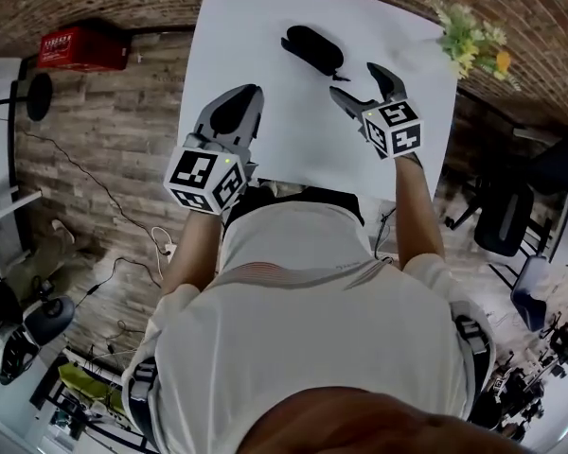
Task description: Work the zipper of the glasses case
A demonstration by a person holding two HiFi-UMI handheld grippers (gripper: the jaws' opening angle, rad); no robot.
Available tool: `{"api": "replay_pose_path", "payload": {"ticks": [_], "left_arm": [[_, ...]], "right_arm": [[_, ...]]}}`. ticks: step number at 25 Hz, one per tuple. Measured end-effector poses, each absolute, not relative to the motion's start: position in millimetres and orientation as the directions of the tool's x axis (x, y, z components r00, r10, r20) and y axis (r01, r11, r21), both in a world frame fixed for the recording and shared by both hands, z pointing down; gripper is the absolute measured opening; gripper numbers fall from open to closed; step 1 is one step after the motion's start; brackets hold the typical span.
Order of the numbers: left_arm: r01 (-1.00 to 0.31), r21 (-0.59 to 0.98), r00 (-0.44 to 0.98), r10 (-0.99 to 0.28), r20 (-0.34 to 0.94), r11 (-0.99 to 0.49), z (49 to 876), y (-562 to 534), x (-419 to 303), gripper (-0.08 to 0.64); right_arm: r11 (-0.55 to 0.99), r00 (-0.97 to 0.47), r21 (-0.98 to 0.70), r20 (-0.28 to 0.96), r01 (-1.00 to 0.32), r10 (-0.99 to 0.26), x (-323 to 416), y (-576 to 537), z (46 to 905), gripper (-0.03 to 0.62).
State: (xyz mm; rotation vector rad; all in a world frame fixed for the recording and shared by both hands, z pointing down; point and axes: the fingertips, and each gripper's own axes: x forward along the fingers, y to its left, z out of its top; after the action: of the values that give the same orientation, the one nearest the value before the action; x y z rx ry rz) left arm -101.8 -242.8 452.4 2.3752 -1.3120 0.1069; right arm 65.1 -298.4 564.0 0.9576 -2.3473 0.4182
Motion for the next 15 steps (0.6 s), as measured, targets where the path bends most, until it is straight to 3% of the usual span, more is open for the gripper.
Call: {"api": "replay_pose_path", "payload": {"ticks": [7,15], "left_arm": [[-0.847,0.324,0.516,-0.797,0.313,-0.421,470,-241,-108,0.033],[-0.871,0.348,0.467,-0.802,0.371,-0.347,494,-231,-124,0.034]], "right_arm": [[0.746,-0.529,-0.057,0.741,-0.664,-0.414,55,-339,657,0.553],[0.807,-0.483,-0.073,0.831,-0.586,-0.275,43,-365,717,0.563]]}}
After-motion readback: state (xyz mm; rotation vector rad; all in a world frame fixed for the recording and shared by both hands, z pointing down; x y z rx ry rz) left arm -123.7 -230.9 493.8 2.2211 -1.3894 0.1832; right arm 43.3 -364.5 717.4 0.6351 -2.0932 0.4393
